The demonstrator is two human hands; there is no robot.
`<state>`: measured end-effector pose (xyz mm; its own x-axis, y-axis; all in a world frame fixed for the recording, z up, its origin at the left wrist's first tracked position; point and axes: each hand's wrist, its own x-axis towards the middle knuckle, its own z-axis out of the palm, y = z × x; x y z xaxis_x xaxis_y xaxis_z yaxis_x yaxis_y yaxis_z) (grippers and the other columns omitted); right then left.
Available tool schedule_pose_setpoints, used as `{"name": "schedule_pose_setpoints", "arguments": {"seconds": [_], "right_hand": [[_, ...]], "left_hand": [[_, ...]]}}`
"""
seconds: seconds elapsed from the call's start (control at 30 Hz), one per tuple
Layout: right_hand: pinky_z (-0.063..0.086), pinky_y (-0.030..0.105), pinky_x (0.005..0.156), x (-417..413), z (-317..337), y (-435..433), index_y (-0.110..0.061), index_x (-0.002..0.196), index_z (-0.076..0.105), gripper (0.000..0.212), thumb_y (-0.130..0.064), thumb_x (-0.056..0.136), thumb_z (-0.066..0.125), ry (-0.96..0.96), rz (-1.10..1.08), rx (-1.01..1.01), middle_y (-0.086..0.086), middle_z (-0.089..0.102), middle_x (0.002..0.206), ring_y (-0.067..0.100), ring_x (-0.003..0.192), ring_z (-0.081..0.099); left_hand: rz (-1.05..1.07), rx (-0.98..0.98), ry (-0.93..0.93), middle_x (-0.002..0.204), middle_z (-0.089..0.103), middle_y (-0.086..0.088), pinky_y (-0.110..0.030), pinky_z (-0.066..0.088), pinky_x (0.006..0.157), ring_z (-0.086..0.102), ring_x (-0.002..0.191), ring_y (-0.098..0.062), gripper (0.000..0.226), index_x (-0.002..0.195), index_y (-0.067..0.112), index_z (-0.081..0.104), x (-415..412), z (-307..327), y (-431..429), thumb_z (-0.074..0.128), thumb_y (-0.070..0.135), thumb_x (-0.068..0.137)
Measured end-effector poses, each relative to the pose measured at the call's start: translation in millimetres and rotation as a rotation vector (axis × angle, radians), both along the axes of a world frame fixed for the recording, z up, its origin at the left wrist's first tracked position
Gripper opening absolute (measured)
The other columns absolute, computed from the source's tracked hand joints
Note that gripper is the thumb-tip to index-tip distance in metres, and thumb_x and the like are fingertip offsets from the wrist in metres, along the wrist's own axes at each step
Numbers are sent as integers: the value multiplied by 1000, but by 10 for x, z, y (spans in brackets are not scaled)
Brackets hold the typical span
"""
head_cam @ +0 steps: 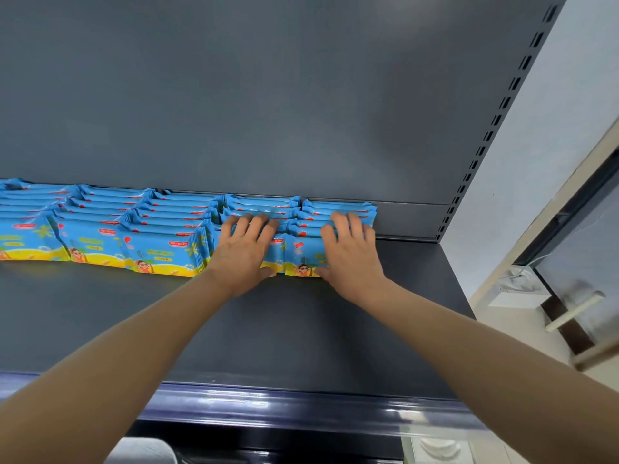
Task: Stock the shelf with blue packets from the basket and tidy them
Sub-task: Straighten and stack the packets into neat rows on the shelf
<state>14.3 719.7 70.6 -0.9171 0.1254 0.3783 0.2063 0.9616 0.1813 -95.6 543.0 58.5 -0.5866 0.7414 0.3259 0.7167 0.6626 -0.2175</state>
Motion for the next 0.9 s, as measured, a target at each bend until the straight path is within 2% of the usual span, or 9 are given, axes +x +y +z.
{"name": "schedule_pose_setpoints", "arguments": {"seconds": [0.17,0.27,0.4,0.47,0.53,0.6,0.7,0.77,0.9], "right_hand": [[32,45,100,-23,-20,129,-9,118,46,60,-45,76,69,-44,-13,-75,12,39,135,33,127,35],[31,42,99,-2,34,169,-10,114,49,58,-49,75,66,52,26,-240,9,43,128,29,120,39],[34,42,102,-94,201,405,-6,124,48,38,-28,93,49,312,-86,-757,12,45,130,28,121,41],[33,40,107,-164,285,564,-5,132,43,40,-24,96,43,348,-183,-1031,13,43,135,27,125,40],[39,33,99,-213,314,674,-6,132,43,39,-24,98,39,328,-273,-1243,13,47,134,23,117,49],[45,25,79,-258,301,721,-8,121,51,32,-24,98,37,281,-334,-1497,10,56,123,13,92,58],[57,41,78,-332,272,709,-6,102,61,30,-26,97,38,247,-385,-1885,9,73,91,22,78,70],[58,46,75,-365,258,674,-8,96,62,30,-28,97,39,224,-398,-1930,10,74,80,26,74,72],[52,51,89,-361,263,667,-9,106,61,32,-31,97,39,178,-412,-1842,15,69,105,31,94,68]], "left_hand": [[-32,30,-24,138,37,-4,-46,14,111,33,130,-26,98,142,16,29,32,21,79,66,64,66],[-55,70,-24,138,38,-6,-47,13,112,33,129,-27,96,142,14,29,78,58,210,65,64,67],[-102,50,-16,140,35,-4,-45,8,113,29,133,-24,94,142,17,26,123,78,364,64,62,69],[-129,6,1,142,33,-3,-45,7,114,27,134,-24,95,143,17,23,154,76,439,62,64,70],[-147,-37,26,144,30,-4,-46,6,114,25,136,-25,95,144,16,20,180,67,510,60,63,72],[-159,-73,54,144,30,-5,-46,5,115,25,136,-26,92,144,16,19,195,63,563,61,60,75],[-162,-103,60,145,28,-5,-46,2,115,24,136,-25,89,145,14,17,187,53,603,60,56,79],[-162,-111,60,145,28,-5,-46,1,115,25,136,-25,88,145,13,16,179,44,615,58,55,80],[-163,-124,60,144,29,-7,-45,2,115,28,134,-26,89,146,10,15,179,36,651,57,55,81]]}}
